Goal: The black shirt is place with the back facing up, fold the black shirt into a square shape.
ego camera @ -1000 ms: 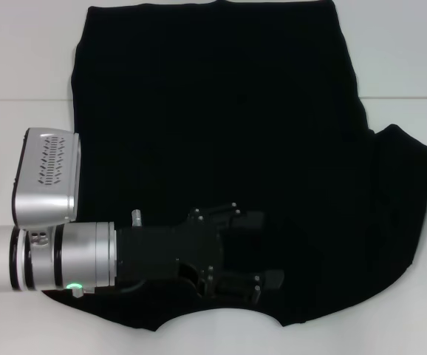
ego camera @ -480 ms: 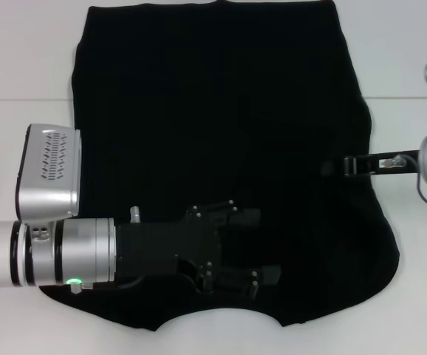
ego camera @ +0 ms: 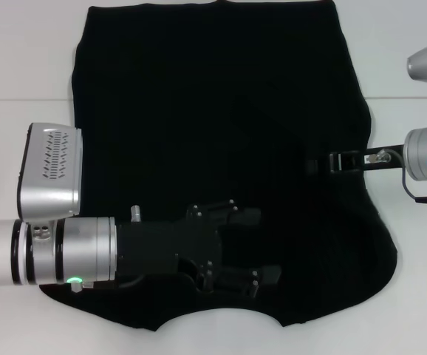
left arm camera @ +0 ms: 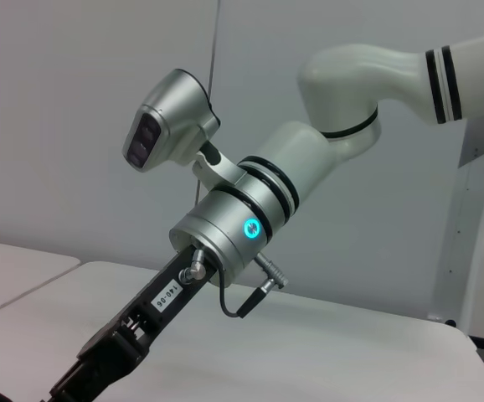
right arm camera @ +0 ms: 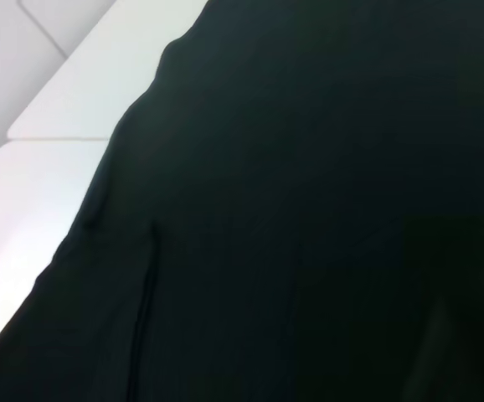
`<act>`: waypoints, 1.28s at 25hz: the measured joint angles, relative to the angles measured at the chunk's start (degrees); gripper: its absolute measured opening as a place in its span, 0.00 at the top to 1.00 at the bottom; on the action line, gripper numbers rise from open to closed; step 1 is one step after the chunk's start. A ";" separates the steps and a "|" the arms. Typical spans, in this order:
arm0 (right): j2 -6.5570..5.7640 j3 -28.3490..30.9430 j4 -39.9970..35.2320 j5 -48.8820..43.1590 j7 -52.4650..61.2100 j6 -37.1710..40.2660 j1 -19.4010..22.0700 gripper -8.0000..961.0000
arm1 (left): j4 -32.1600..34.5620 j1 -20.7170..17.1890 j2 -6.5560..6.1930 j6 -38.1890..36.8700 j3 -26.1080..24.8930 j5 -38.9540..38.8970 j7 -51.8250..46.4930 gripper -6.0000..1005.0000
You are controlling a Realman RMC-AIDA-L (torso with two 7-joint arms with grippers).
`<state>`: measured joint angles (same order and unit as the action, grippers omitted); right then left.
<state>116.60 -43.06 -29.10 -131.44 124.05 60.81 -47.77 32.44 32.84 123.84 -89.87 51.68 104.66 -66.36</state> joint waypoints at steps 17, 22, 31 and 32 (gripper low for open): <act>0.31 0.07 -3.50 14.29 -13.68 11.70 6.77 0.38 | 3.34 -3.69 -2.43 0.31 -6.12 1.48 -13.78 0.15; 2.74 0.07 -1.53 18.82 -21.87 12.05 8.72 0.38 | 11.50 -8.07 -2.65 -0.90 -11.37 9.18 -21.08 0.15; 2.87 0.06 0.96 20.41 -22.63 10.52 7.86 0.38 | 18.14 -10.02 -3.67 -2.08 -25.11 24.27 -33.10 0.15; 2.87 0.06 0.96 20.41 -22.63 10.52 7.86 0.38 | 18.30 -10.02 -3.82 -1.97 -26.18 25.37 -34.22 0.15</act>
<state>119.46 -43.00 -28.14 -111.04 101.43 71.33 -39.91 50.74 22.83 120.02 -91.84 25.50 130.03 -100.58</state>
